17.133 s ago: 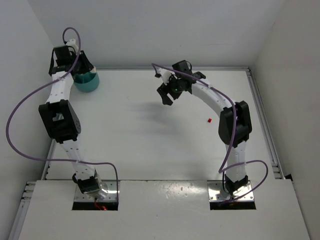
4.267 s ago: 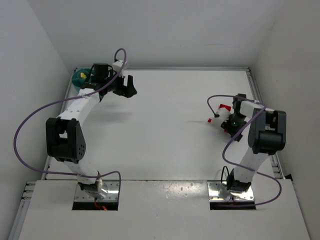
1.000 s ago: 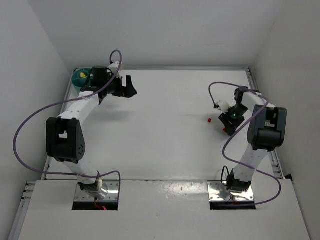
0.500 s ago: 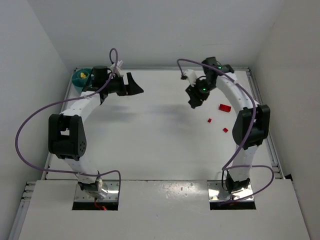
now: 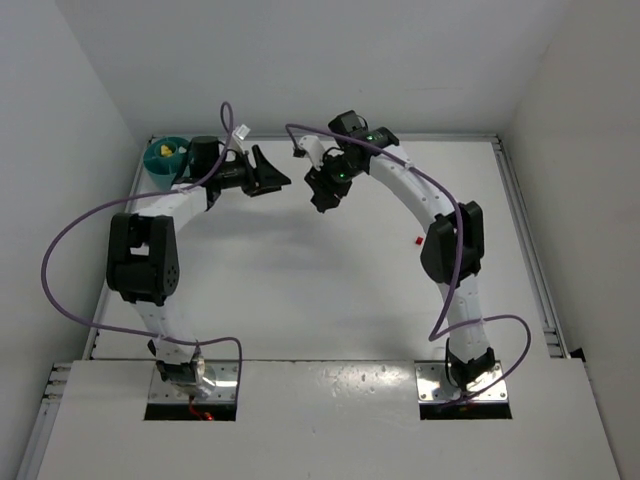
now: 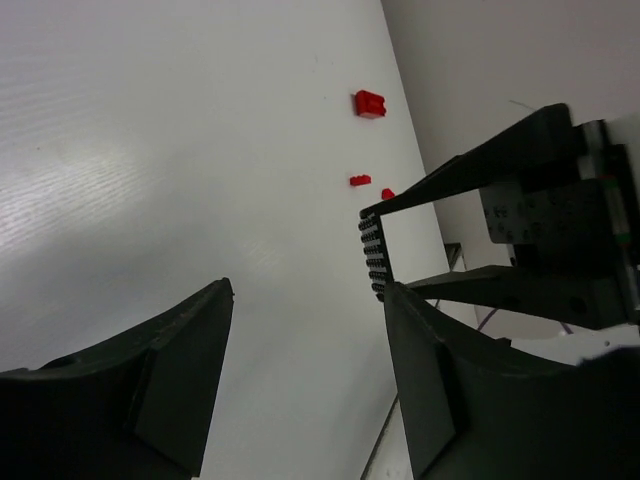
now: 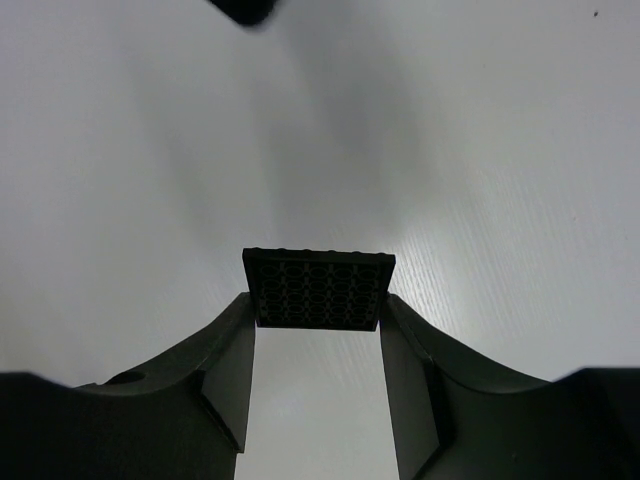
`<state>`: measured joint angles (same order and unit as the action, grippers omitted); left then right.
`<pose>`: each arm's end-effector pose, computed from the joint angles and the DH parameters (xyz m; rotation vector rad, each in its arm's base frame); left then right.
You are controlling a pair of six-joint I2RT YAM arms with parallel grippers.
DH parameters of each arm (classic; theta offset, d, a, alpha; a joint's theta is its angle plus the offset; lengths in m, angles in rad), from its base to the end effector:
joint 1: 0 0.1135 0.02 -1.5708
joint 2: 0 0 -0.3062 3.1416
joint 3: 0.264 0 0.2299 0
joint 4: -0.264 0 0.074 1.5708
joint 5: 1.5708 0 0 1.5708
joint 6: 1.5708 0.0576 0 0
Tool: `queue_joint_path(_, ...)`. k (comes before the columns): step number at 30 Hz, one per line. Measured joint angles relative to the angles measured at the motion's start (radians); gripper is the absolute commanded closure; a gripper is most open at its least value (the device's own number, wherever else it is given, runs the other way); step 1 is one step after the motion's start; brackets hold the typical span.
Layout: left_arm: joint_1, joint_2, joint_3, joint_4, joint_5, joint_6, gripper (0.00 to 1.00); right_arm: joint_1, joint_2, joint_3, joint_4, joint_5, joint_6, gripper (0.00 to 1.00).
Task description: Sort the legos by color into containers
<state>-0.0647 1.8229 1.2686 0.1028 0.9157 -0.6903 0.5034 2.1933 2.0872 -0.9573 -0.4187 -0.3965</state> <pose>0.4110 -0.0724 0.2966 -0.0282 2.1068 -1.3871 0.4154 0.2555 0.2877 -1.2593 2.2780 0.5874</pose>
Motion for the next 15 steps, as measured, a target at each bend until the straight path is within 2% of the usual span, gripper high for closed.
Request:
queue_joint_path(7,-0.056,0.076,0.0,0.01,0.04,-0.025,0.41,0.054,0.0,0.044,0.033,0.023,0.027,0.78)
queue_joint_path(15,-0.074,0.113,0.032,-0.014,0.084,-0.013,0.41,0.087,0.0,0.045,0.037,0.045,0.027,0.78)
